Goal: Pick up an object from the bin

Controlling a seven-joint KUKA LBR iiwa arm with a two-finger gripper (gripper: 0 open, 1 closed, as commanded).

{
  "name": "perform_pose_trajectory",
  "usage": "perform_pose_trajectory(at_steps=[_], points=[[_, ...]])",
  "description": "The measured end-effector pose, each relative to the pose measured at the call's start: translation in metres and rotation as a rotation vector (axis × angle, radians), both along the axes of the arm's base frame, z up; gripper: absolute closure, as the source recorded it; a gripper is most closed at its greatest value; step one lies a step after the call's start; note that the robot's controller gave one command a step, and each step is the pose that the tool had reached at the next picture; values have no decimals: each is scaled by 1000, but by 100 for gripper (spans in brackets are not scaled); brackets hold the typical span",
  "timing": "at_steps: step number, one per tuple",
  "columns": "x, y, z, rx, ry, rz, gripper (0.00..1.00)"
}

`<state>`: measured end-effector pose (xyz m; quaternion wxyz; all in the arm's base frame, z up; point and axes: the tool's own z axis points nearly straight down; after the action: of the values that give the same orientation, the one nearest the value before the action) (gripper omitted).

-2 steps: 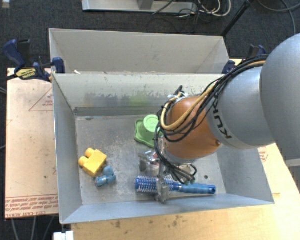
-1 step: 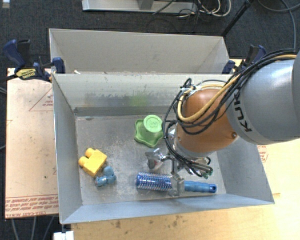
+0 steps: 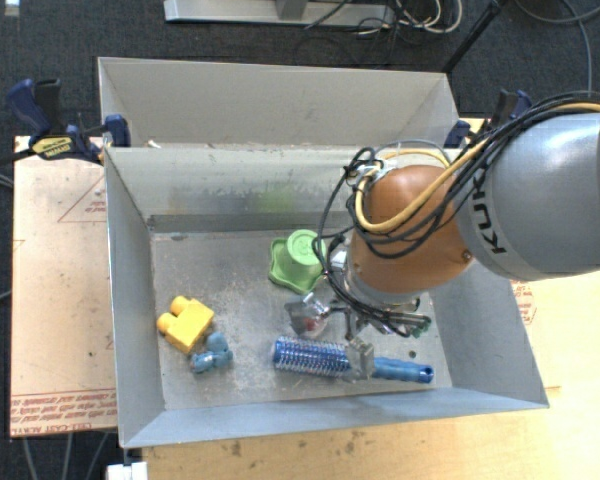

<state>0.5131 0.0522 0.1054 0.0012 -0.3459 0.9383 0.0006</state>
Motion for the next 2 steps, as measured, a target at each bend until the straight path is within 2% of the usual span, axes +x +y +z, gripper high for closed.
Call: perform_pose_trajectory(at_steps=[1, 2], points=[[-5, -3, -38, -1, 6, 2, 0], [-5, -2, -38, 1, 6, -2, 0]])
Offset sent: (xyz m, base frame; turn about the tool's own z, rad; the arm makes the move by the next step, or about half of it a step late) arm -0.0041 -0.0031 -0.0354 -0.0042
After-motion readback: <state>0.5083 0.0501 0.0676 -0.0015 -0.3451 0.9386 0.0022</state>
